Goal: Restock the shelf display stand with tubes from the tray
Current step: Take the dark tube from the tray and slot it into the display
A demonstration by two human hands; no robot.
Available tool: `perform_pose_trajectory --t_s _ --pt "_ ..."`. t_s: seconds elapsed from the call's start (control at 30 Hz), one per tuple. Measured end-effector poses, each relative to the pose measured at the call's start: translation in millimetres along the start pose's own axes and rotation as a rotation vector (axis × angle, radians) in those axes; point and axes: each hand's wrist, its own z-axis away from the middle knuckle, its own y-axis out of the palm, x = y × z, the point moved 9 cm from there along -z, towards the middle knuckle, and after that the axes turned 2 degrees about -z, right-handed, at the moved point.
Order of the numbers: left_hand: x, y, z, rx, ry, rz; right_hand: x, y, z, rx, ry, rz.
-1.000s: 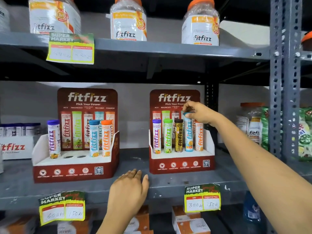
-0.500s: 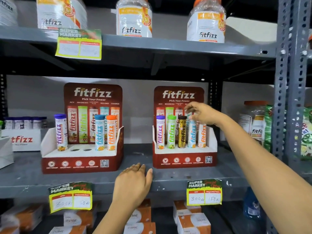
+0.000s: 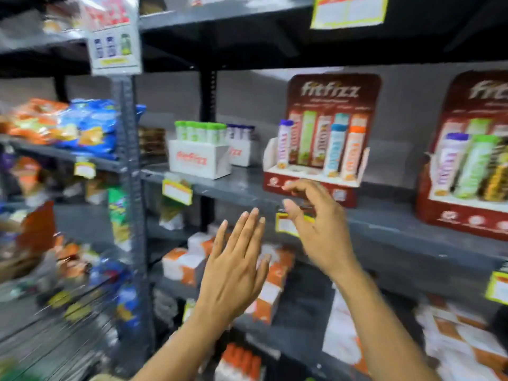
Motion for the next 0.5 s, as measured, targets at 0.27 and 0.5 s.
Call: perform_pose_trajectory --t_s 0.27,0.5 --pt "132 -32 160 0.168 -0.291 -0.179 60 207 102 0.259 0.039 -0.306" --pt "202 -65 334 0.312 -0.577 -0.239 122 357 240 0.689 0.105 -0.421"
